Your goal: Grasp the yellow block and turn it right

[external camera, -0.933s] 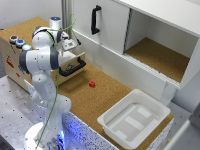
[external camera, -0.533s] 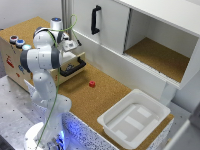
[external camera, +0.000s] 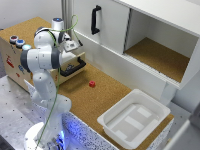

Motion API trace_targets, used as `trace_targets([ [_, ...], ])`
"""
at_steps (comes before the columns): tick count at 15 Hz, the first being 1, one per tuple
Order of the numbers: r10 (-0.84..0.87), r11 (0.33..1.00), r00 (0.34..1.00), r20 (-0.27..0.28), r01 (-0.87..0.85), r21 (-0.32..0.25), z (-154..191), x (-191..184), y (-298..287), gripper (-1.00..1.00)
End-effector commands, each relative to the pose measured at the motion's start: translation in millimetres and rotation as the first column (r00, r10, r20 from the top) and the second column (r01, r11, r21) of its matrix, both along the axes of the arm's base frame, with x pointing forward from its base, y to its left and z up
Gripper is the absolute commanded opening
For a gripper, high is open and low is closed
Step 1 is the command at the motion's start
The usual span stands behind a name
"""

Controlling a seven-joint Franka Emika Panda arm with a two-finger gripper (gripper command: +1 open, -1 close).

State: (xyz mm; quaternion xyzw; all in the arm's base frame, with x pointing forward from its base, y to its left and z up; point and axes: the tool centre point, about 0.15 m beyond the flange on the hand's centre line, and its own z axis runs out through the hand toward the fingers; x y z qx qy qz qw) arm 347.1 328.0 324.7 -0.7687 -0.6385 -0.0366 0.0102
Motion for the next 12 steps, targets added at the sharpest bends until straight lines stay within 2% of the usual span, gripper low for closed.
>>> trace_targets([
  [1,-0.19,0.982,0.981,0.047,0.191,-0.013,27,-20,-9,-1.0],
  [4,-0.33,0.943,0.943,0.046,0.332,-0.025,20,-25,-4,-1.0],
  [8,-0.525,0.85,0.85,0.047,0.526,-0.024,18,-29,10,-1.0],
  [12,-0.679,0.734,0.734,0.005,0.679,0.006,6,-11,-2,-1.0],
])
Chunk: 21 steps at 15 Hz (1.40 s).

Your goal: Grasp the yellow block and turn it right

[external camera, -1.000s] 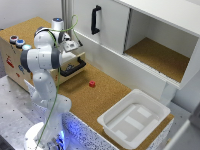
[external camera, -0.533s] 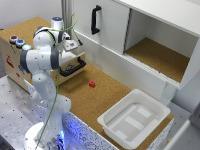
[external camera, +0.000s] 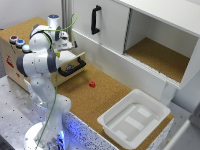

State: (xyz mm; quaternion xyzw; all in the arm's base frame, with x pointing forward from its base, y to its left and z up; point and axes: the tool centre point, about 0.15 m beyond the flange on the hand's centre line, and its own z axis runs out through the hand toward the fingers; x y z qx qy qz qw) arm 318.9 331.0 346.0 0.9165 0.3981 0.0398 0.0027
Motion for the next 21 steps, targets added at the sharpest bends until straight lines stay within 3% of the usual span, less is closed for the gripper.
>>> trace_targets([
  [1,-0.227,0.974,0.974,0.009,0.227,0.015,-13,21,-13,-1.0],
  [3,-0.325,0.943,0.946,-0.011,0.325,0.063,-15,27,-26,-1.0],
  [7,-0.477,0.879,0.879,0.022,0.477,0.001,-27,35,-33,-1.0],
  [10,-0.601,0.798,0.796,0.063,0.603,-0.006,-31,47,-29,-1.0],
  [11,-0.643,0.765,0.764,0.06,0.644,0.006,-30,51,-26,-1.0],
  [13,-0.722,0.69,0.692,-0.009,0.721,0.062,-35,51,-21,-1.0],
  [15,-0.744,0.666,0.667,-0.021,0.744,0.047,-34,47,-11,-1.0],
  [16,-0.755,0.656,0.656,0.007,0.755,0.019,-31,40,-9,-1.0],
  [18,-0.811,0.585,0.584,0.04,0.81,0.023,-21,24,-15,-1.0],
  [19,-0.818,0.576,0.575,0.028,0.817,0.041,-20,25,-18,1.0],
  [21,-0.814,0.581,0.578,0.062,0.812,0.05,-6,30,-24,1.0],
])
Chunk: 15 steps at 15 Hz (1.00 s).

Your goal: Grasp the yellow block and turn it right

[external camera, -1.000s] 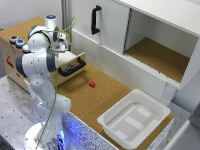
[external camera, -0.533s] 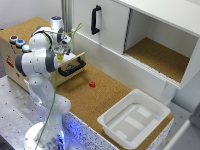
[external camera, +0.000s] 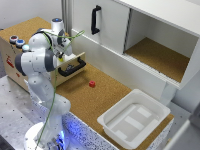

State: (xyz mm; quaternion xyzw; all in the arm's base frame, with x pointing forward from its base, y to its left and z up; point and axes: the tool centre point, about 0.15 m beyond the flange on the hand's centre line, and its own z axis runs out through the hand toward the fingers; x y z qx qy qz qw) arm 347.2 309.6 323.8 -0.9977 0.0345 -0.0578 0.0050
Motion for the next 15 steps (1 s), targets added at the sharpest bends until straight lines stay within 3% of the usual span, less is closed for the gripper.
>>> trace_targets([
  [1,-0.066,0.996,0.997,0.048,0.069,-0.058,24,2,-5,1.0],
  [4,-0.011,0.999,0.997,0.074,0.014,-0.034,41,-2,-6,1.0],
  [7,0.137,0.99,0.988,0.064,-0.135,-0.047,63,-1,-4,1.0],
  [8,0.213,0.977,0.975,0.069,-0.212,-0.015,70,1,-3,1.0],
  [10,0.34,0.94,0.94,0.034,-0.338,-0.046,88,3,-1,1.0],
  [11,0.408,0.911,0.913,0.02,-0.405,-0.079,96,1,3,1.0],
  [13,0.561,0.824,0.828,-0.01,-0.56,-0.093,98,-4,18,1.0],
  [14,0.642,0.757,0.764,-0.066,-0.645,-0.102,95,-7,29,1.0],
  [15,0.715,0.692,0.695,-0.075,-0.719,-0.07,93,-13,39,1.0],
])
